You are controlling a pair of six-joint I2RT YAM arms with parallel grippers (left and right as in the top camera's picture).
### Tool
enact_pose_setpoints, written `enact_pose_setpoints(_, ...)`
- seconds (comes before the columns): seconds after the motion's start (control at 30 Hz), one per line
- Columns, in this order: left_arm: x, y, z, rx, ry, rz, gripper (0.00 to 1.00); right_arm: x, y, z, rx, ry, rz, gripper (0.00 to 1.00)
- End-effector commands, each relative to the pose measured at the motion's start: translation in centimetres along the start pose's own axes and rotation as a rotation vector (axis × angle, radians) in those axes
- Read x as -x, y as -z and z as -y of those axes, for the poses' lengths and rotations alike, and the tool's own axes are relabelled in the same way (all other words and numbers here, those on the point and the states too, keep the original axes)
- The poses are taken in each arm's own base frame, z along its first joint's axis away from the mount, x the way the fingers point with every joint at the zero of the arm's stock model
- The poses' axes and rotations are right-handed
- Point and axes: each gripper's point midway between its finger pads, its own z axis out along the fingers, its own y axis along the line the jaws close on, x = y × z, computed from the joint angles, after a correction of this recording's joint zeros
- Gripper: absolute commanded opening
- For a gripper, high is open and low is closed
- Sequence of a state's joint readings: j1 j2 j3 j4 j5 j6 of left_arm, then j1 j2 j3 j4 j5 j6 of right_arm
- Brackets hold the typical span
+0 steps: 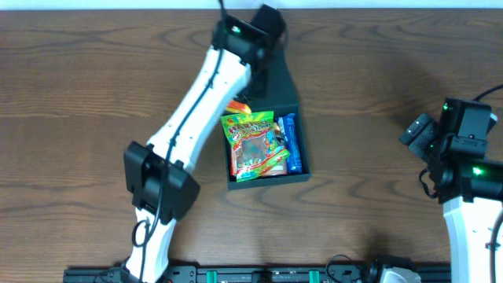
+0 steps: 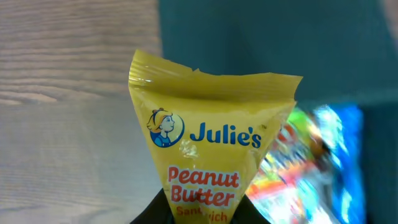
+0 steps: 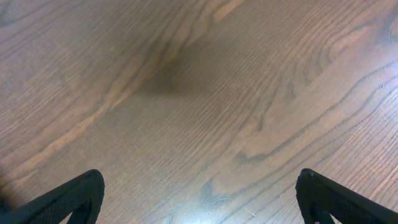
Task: Pack container
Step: 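Carry the Julie's packet over the box and lower it inside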
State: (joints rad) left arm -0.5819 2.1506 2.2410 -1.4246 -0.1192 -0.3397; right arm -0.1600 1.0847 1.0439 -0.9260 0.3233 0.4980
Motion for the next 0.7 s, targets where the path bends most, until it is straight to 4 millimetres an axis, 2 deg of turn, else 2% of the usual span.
enact_pose_setpoints(0.0,-1.5,3.4,3.0,-0.058,-0.074,0.046,0.20,0.2,0.0,0.6,-0.022,-0.025,0.007,0.99)
enact_pose_setpoints(0.1,-3.7,3.8,5.6,-0.061,-0.092,0.023,0.21,0.2,0.0,0.6,-0.022,-0.025,0.007,0.99)
enact_pose_setpoints(0.17,-5.2,3.4,7.2,-0.056,-0.089,0.000,0.24,0.2,0.0,0.6,-0.022,-0.025,0.007,0.99)
enact_pose_setpoints(0.37,-9.2,-1.0,10.8,-0.036,-0.055,-0.065,0.25,0.2,0.0,0.6,-0.022,-0.025,0.007,0.99)
enact_pose_setpoints(0.53,-10.3,-3.9,12.8,-0.046,0.009,-0.051,0.24,0.2,0.0,0.6,-0.022,-0.025,0.007,0.99)
enact_pose_setpoints(0.67,-10.4,-4.2,13.4,-0.058,0.048,-0.042,0.24,0.2,0.0,0.6,-0.022,-0.025,0.007,0.99)
